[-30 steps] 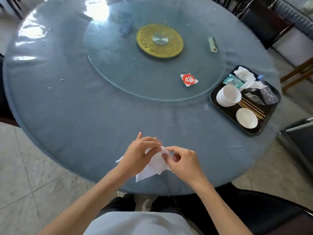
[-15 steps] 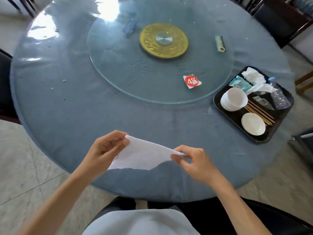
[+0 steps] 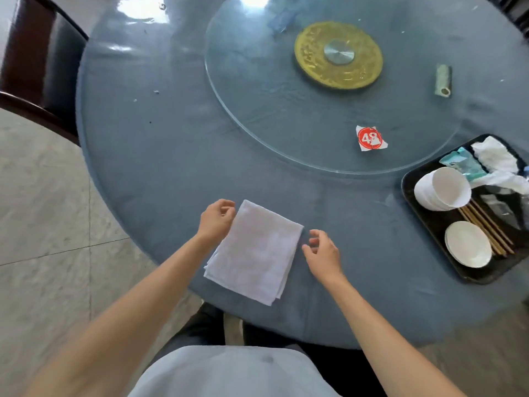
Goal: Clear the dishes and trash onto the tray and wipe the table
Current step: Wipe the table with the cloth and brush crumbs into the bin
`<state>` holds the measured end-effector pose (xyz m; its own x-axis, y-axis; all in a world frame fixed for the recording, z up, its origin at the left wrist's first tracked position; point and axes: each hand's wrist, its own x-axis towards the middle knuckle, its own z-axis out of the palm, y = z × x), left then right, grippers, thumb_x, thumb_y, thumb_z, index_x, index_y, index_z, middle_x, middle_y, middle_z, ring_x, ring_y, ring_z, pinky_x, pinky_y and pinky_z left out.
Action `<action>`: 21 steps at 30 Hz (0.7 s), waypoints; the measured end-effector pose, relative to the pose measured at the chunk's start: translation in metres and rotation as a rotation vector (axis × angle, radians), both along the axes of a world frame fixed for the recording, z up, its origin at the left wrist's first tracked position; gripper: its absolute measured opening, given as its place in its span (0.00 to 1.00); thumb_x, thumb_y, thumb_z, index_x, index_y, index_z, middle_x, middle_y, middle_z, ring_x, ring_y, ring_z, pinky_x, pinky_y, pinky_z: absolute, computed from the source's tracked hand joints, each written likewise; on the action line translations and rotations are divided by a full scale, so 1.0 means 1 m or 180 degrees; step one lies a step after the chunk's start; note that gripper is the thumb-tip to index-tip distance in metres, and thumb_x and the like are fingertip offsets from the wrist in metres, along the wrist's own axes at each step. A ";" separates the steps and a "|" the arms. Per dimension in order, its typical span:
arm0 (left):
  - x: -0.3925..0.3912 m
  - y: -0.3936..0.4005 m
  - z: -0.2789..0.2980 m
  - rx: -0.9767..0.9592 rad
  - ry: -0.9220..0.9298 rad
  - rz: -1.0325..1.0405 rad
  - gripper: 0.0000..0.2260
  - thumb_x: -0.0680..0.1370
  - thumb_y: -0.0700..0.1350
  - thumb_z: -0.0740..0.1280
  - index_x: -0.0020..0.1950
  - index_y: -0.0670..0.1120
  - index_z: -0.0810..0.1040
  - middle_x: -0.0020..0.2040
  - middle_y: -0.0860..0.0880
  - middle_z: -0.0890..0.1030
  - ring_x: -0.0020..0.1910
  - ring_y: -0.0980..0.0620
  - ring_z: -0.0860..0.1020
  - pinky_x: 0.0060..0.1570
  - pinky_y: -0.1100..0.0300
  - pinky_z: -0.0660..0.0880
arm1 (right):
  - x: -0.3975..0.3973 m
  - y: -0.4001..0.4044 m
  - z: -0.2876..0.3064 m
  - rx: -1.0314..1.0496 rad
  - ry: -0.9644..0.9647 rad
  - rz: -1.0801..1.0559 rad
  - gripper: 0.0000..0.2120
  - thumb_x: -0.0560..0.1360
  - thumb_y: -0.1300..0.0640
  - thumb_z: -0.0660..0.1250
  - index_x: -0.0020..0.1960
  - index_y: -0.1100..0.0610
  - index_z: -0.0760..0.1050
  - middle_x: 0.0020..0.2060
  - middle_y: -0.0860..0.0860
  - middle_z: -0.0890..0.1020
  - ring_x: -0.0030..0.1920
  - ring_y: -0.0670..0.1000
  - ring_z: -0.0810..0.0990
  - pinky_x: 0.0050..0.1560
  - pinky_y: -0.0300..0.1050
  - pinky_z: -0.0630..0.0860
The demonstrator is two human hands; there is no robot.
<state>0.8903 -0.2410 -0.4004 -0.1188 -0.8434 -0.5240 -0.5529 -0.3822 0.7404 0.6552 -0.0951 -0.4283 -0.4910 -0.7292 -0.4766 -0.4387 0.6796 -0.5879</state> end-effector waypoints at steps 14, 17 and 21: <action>0.096 0.092 -0.038 0.0771 0.0090 0.1271 0.17 0.78 0.29 0.53 0.53 0.41 0.79 0.51 0.40 0.84 0.43 0.47 0.82 0.46 0.56 0.79 | 0.145 0.020 -0.027 -0.0645 0.1053 0.2580 0.30 0.65 0.37 0.74 0.61 0.51 0.74 0.56 0.53 0.77 0.54 0.57 0.75 0.53 0.51 0.77; 0.095 0.103 -0.042 0.0919 0.0369 0.1319 0.16 0.79 0.30 0.53 0.54 0.40 0.80 0.49 0.43 0.85 0.46 0.48 0.83 0.43 0.61 0.79 | 0.145 0.013 -0.027 -0.0728 0.1187 0.2472 0.18 0.70 0.45 0.74 0.56 0.51 0.78 0.50 0.51 0.77 0.47 0.55 0.77 0.36 0.50 0.80; 0.095 0.110 -0.051 0.0929 0.0423 0.1481 0.15 0.79 0.34 0.56 0.49 0.44 0.82 0.45 0.46 0.87 0.46 0.47 0.84 0.46 0.56 0.81 | 0.128 -0.002 -0.018 -0.0788 0.0899 0.2242 0.04 0.79 0.56 0.66 0.45 0.55 0.76 0.39 0.50 0.77 0.37 0.56 0.78 0.30 0.50 0.74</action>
